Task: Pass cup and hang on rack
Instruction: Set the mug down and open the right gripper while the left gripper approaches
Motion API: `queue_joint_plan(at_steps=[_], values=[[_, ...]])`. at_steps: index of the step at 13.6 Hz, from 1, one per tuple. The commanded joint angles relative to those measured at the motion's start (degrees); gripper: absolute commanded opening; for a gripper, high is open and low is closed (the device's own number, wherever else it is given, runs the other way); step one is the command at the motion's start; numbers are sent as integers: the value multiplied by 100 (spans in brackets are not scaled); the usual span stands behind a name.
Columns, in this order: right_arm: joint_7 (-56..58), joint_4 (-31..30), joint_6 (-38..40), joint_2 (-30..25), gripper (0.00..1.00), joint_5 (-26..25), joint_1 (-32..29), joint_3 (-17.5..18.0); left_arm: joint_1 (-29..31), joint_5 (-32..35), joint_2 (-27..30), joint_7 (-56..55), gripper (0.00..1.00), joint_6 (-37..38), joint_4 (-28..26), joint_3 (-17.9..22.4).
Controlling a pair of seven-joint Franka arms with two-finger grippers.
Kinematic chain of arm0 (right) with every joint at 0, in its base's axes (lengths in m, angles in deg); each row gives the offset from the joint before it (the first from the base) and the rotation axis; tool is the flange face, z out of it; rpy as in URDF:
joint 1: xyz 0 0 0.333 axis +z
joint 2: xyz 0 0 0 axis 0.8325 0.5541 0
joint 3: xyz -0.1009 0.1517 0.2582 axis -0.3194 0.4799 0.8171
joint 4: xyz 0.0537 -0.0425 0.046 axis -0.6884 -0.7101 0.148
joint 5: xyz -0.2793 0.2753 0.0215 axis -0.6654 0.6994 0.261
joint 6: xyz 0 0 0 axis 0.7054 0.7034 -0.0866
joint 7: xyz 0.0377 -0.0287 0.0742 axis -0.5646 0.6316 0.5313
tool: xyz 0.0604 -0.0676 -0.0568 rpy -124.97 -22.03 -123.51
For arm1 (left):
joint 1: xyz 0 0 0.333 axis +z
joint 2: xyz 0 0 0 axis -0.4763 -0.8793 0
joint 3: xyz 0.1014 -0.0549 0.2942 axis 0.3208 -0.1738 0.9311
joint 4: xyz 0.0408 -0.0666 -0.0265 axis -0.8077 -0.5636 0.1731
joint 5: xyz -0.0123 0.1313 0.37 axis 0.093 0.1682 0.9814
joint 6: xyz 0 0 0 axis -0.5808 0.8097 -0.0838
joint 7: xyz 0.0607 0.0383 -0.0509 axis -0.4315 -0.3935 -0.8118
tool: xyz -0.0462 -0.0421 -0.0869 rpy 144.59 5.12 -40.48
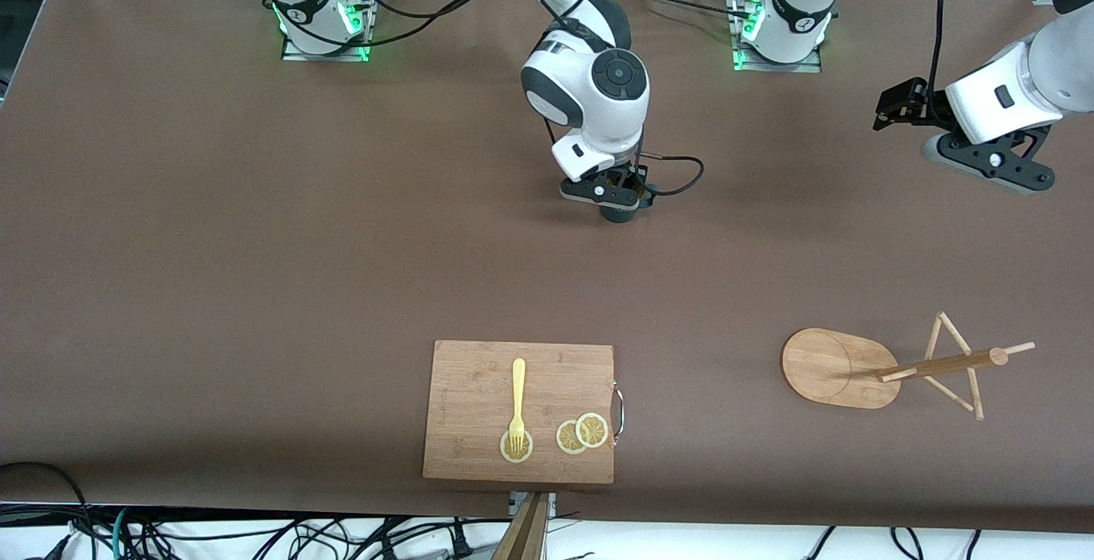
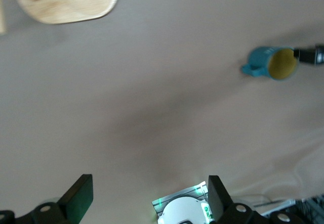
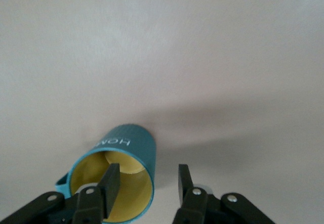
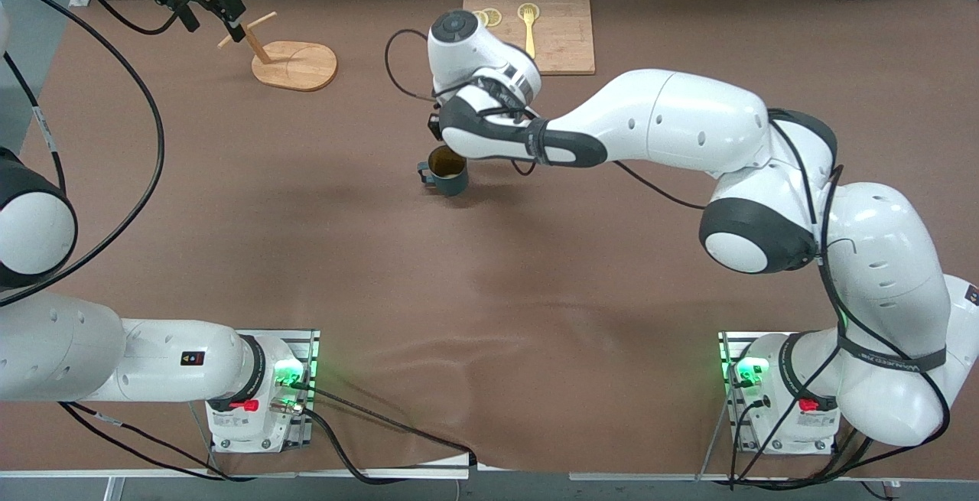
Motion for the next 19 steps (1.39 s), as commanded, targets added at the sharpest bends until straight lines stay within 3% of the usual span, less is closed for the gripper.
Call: queue_joint_plan(at_steps=[1,2,3,4,6,9,11,14,16,17,19], values=[[266,-75,517,-623,63,25,-560,97,217,-403,-4,1142,100,12,-249,2],[607,-75,737,-834,63,147,-876,97,287,-552,5,1467,100,-49,-363,2],[1063,-75,965,-1053,75,253,-1183,88,383,-789,22,1844,100,-189,-669,2],[1451,-83,1289,-1334,100,341,-1543,62,524,-1078,49,2353,100,-486,-1029,2],[1689,-101,1809,-1661,100,368,-2159,-261,718,-1728,58,3398,100,-1084,-1679,2],[3647,-136,2617,-2179,100,622,-2986,-429,640,-2678,14,4866,100,-2120,-2533,-15],[4430,-407,3040,-2652,100,641,-3347,-667,552,-3232,-100,5711,100,-2754,-2894,-251],[5608,-1697,2745,-3654,100,614,-3463,-1386,543,-4276,-573,7344,100,-3301,-3159,-490],[6120,-2523,2454,-4234,100,579,-3463,-1651,543,-4919,-951,8478,100,-3520,-3220,-586],[6165,-2657,2374,-4359,100,553,-3463,-1678,534,-5200,-1084,8910,100,-3617,-3273,-604],[6174,-2353,2539,-4255,100,457,-3454,-1670,508,-5815,-1330,9806,100,-3837,-3388,-726]])
